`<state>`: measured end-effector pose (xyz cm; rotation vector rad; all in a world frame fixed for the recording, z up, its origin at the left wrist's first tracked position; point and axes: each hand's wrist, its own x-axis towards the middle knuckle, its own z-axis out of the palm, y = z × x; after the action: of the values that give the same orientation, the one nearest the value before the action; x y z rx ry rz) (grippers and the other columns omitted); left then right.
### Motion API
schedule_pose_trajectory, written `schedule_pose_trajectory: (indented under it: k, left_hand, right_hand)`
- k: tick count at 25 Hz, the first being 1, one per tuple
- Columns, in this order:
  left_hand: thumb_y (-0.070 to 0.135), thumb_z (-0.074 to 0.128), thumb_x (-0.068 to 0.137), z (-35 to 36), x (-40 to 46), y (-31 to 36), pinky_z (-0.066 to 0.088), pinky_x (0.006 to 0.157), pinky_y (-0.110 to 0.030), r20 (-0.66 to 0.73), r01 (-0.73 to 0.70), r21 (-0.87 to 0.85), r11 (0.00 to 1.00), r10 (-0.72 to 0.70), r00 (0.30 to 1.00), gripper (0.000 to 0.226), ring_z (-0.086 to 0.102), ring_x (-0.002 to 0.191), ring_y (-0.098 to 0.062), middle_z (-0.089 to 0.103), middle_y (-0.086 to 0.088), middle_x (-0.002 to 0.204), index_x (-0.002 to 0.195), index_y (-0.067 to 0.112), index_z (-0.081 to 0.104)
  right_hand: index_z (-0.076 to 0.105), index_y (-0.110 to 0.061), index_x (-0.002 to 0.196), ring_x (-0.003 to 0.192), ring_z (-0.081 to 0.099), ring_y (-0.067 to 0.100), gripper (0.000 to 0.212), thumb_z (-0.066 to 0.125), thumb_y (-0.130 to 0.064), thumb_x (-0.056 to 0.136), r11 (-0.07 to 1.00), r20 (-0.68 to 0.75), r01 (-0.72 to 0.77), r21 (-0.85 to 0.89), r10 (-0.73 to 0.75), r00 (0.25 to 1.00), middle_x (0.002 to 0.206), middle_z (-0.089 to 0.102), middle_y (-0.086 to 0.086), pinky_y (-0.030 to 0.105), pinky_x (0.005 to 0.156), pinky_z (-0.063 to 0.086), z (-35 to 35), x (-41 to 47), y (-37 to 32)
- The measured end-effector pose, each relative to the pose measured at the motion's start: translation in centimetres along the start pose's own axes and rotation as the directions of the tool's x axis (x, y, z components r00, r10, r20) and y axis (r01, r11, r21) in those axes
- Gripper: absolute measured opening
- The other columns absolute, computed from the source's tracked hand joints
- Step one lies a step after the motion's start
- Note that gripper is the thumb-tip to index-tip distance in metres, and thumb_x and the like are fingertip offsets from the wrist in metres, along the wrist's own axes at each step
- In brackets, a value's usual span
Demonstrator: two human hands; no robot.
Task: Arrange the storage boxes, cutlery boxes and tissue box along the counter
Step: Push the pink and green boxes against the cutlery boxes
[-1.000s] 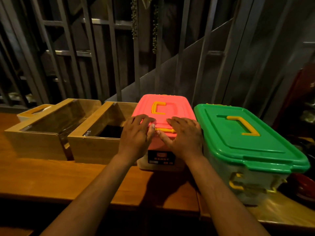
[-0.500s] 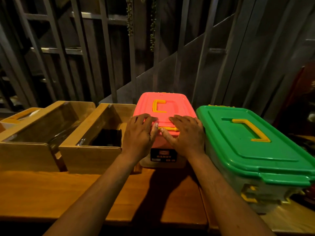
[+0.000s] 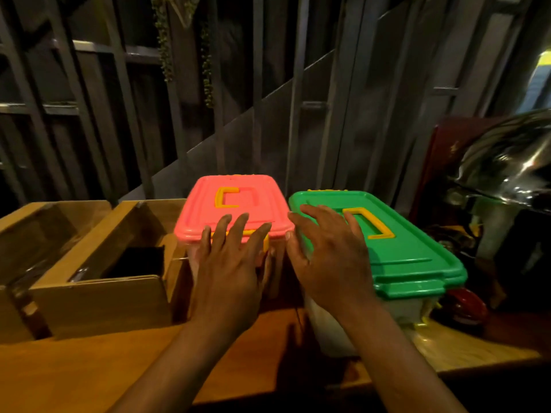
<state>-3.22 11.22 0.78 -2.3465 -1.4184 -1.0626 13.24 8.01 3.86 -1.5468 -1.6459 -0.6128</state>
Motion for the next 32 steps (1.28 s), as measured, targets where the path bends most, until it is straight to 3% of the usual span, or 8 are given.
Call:
schedule_pose_trajectory:
  k: [2,5,11,15,20,32]
  left_hand:
    - [0.046,0.039,0.096,-0.1,-0.4,3.1,0.019,0.118,-0.054,-0.049,-0.009,-0.011,1.000,0.008,0.999,0.044,0.032,0.144,-0.030,0.047,-0.006,0.149,0.135,0.031,0.051]
    - [0.046,0.038,0.096,0.5,-0.8,6.6,0.022,0.117,-0.052,-0.064,-0.038,0.017,0.999,0.039,0.997,0.045,0.038,0.140,-0.031,0.053,-0.006,0.143,0.132,0.028,0.057]
    - [0.047,0.038,0.096,5.0,-2.2,16.0,0.031,0.114,-0.051,-0.048,-0.001,0.075,0.997,0.004,0.999,0.045,0.050,0.131,-0.032,0.061,-0.009,0.134,0.127,0.026,0.063]
    - [0.038,0.041,0.097,6.1,-2.2,17.7,0.042,0.106,-0.047,-0.137,0.069,-0.001,0.998,-0.069,0.988,0.040,0.053,0.123,-0.032,0.062,-0.010,0.127,0.124,0.020,0.065]
    - [0.028,0.041,0.094,6.9,-1.8,18.1,0.042,0.102,-0.043,-0.218,0.099,-0.018,0.995,-0.100,0.971,0.036,0.053,0.117,-0.029,0.060,-0.009,0.120,0.118,0.017,0.066]
    - [0.028,0.040,0.093,9.7,1.9,15.6,0.041,0.100,-0.040,-0.213,0.131,-0.007,0.991,-0.129,0.968,0.036,0.052,0.116,-0.029,0.060,-0.009,0.119,0.116,0.018,0.067]
  right_hand:
    - [0.071,-0.025,0.113,0.117,0.060,0.025,0.035,0.049,-0.041,0.089,0.999,-0.043,-0.033,0.000,0.033,0.999,0.121,0.068,0.001,0.054,0.102,0.040,-1.7,-1.1,3.4]
    - [0.071,-0.026,0.111,0.115,0.061,0.024,0.040,0.048,-0.049,0.089,0.993,0.010,-0.119,-0.007,0.120,0.993,0.121,0.068,-0.001,0.056,0.100,0.040,-3.1,-3.4,8.7]
    - [0.070,-0.025,0.114,0.116,0.060,0.022,0.046,0.043,-0.056,0.091,0.998,0.116,-0.054,0.038,0.049,0.992,0.119,0.069,-0.003,0.054,0.104,0.038,-5.8,-5.9,17.8]
    - [0.070,-0.021,0.114,0.110,0.062,0.024,0.043,0.046,-0.048,0.091,0.996,0.073,0.014,0.086,-0.020,0.997,0.117,0.070,0.000,0.052,0.101,0.040,-5.4,-6.5,18.8]
    - [0.072,-0.019,0.107,0.103,0.064,0.026,0.039,0.049,-0.044,0.088,0.990,0.015,0.054,0.129,-0.057,0.998,0.113,0.072,-0.002,0.052,0.096,0.042,-4.7,-6.3,19.0]
    - [0.072,-0.019,0.104,0.100,0.065,0.024,0.035,0.050,-0.041,0.087,0.990,0.010,0.059,0.126,-0.060,0.998,0.110,0.073,-0.002,0.050,0.096,0.043,-0.8,-3.0,19.9]
